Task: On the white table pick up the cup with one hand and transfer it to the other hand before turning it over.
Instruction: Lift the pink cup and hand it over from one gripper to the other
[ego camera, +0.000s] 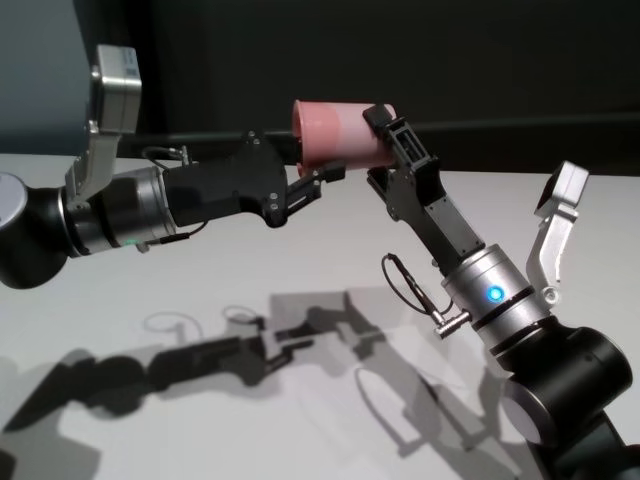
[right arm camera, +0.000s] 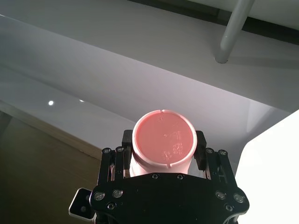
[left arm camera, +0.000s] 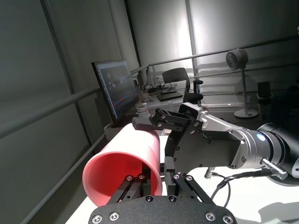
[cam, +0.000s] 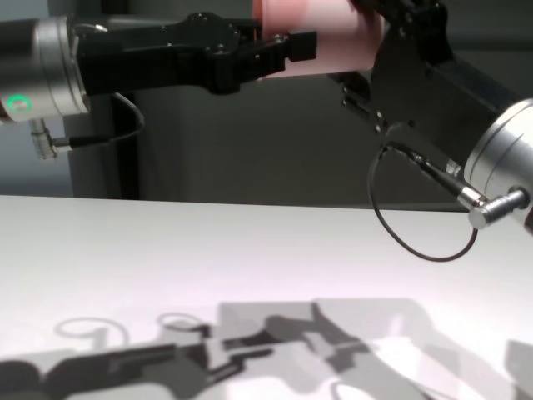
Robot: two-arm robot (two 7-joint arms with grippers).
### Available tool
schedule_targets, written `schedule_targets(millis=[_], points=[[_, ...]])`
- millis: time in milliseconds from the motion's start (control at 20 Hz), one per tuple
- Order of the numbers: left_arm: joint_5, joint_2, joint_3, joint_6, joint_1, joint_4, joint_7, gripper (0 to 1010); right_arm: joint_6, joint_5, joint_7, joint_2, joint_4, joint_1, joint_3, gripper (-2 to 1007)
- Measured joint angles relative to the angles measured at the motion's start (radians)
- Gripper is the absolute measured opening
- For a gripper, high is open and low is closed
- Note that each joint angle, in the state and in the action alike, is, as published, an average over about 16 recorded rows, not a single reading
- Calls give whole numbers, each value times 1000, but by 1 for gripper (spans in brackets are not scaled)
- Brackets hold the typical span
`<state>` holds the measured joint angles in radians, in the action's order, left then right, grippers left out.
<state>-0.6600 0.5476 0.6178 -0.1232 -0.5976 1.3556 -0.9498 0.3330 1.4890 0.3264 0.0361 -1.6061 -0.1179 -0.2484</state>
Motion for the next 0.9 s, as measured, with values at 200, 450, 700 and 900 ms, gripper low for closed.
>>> schedule_targets(millis=[200,450,700,900], points=[[0,0,0,0,0,0,0,294,0,0,0,0,0,0,0,747],[0,0,0,0,0,0,0,509,1,-1,0,0,0,0,0,747],[0,0,0,0,0,0,0,720,1,-1,0,0,0,0,0,747],[0,0,0,0,0,0,0,862,1,-1,0,0,0,0,0,747]])
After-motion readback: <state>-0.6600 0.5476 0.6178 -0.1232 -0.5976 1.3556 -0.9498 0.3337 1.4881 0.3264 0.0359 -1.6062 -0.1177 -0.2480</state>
